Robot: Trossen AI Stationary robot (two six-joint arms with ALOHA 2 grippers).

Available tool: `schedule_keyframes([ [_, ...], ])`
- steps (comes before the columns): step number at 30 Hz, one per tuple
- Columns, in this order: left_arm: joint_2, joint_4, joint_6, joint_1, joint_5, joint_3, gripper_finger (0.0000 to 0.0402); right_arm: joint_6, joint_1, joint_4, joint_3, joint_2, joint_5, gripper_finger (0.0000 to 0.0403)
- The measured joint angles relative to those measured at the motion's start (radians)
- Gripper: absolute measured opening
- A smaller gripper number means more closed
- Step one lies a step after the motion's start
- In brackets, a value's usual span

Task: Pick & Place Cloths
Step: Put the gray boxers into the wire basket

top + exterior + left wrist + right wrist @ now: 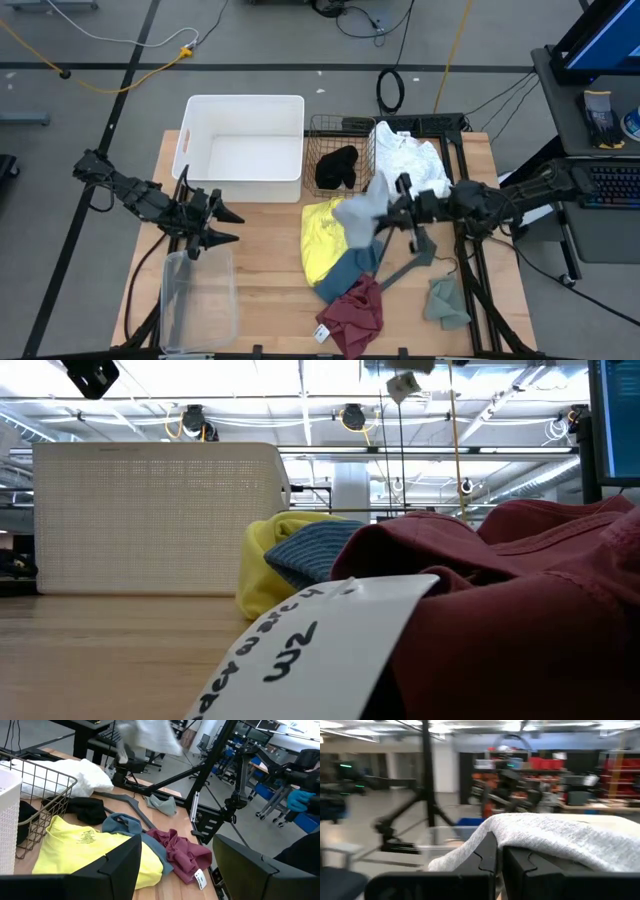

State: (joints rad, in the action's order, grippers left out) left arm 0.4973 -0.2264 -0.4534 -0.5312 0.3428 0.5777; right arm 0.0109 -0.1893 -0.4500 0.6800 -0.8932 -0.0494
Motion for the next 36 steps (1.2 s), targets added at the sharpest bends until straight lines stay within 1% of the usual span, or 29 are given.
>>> schedule_keyframes([
  [2,0.0,0.0,0.006,0.0,0.0,0.0,0.025,-0.017,0.052,0.018,0.0,-0.011,0.015,0.0003],
  [6,0.0,0.0,0.006,0.0,0.0,0.0,0.025,-0.067,0.157,0.064,0.0,-0.048,0.08,0.0003],
  [11,0.0,0.0,0.006,0.0,0.0,0.0,0.025,-0.156,0.273,0.104,0.001,-0.1,0.079,0.0003],
  [16,0.0,0.0,0.005,0.0,0.0,0.0,0.025,-0.221,0.365,0.102,0.001,-0.144,0.08,0.0003],
  [22,0.0,0.0,0.005,0.0,0.0,0.0,0.025,-0.25,0.46,0.125,0.02,-0.194,0.081,0.0004],
  [26,0.0,0.0,0.003,0.0,0.001,0.0,0.025,-0.306,0.507,0.214,0.101,-0.255,0.109,0.0004],
  [30,0.0,0.0,0.006,0.0,0.001,0.0,0.025,-0.346,0.547,0.366,0.221,-0.344,0.114,0.0004],
  [32,0.002,0.0,0.006,0.0,0.001,0.0,0.025,-0.356,0.568,0.431,0.278,-0.39,0.132,0.0004],
  [36,0.01,0.0,0.005,0.0,0.001,0.0,0.025,-0.364,0.597,0.54,0.387,-0.48,0.134,0.0004],
])
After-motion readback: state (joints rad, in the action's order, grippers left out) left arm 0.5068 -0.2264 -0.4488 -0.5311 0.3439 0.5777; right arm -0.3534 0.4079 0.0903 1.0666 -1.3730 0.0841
